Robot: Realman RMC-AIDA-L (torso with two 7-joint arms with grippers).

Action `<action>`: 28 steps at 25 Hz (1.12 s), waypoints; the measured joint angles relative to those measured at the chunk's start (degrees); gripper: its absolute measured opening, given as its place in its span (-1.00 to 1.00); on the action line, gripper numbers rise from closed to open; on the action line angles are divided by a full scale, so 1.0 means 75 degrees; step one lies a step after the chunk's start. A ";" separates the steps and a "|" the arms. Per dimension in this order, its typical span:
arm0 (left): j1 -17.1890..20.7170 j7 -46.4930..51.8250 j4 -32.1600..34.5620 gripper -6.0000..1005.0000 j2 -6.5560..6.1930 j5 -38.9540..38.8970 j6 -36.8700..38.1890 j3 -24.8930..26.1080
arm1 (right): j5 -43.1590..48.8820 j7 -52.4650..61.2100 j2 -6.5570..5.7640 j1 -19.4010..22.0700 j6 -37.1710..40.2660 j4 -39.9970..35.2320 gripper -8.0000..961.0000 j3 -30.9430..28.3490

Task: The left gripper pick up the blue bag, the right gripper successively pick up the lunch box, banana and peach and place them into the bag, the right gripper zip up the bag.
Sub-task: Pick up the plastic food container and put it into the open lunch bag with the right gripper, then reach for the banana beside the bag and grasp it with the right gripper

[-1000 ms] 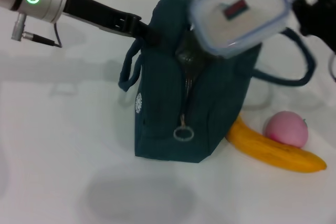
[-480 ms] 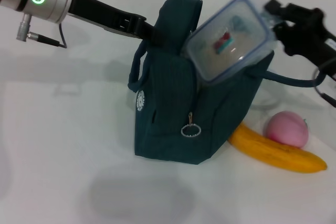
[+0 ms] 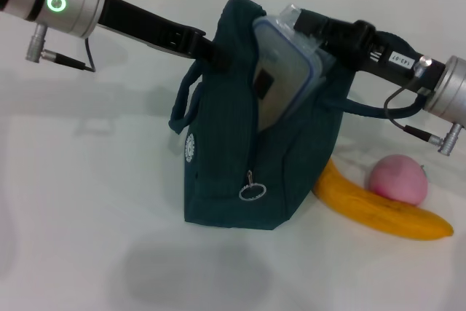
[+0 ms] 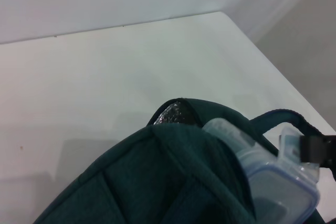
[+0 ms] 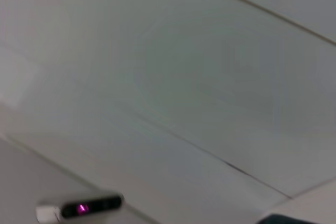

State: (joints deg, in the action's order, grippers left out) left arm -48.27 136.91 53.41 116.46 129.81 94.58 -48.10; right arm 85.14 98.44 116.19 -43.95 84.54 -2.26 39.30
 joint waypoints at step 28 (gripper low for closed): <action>0.0159 -0.0088 -0.0025 -0.88 -0.0120 0.0000 0.0001 -0.0007 | 0.1100 0.1739 -0.0084 0.2467 -0.0028 -0.7905 0.28 0.2835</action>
State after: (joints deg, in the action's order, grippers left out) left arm -47.08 136.24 53.23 115.56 129.81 94.59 -48.15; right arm 93.39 111.49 115.56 -25.44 84.33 -61.55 60.56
